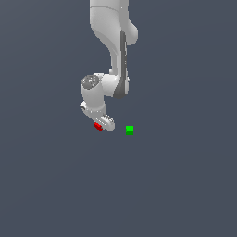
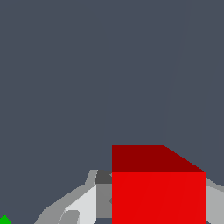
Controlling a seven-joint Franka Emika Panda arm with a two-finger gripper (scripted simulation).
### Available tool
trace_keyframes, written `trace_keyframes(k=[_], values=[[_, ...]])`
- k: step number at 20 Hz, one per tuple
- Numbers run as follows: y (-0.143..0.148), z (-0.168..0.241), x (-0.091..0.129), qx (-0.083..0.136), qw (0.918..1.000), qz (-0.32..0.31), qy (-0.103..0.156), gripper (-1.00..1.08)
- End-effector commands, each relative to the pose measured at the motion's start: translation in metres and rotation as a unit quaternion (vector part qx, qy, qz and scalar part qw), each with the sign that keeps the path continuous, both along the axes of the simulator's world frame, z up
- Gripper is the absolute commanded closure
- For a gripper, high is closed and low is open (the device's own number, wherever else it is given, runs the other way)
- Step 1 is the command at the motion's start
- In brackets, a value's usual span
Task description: Stack the red cube on top of the green cube.
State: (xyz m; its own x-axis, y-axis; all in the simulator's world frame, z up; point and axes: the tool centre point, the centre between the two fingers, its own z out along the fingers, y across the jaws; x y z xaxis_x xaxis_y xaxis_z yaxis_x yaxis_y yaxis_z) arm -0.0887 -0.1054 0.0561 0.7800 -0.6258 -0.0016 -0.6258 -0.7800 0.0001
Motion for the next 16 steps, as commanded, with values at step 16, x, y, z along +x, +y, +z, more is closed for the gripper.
trace_keyframes(k=[16], values=[[-0.001,0.064,0.002,-0.001,1.0,0.0,-0.001,1.08]])
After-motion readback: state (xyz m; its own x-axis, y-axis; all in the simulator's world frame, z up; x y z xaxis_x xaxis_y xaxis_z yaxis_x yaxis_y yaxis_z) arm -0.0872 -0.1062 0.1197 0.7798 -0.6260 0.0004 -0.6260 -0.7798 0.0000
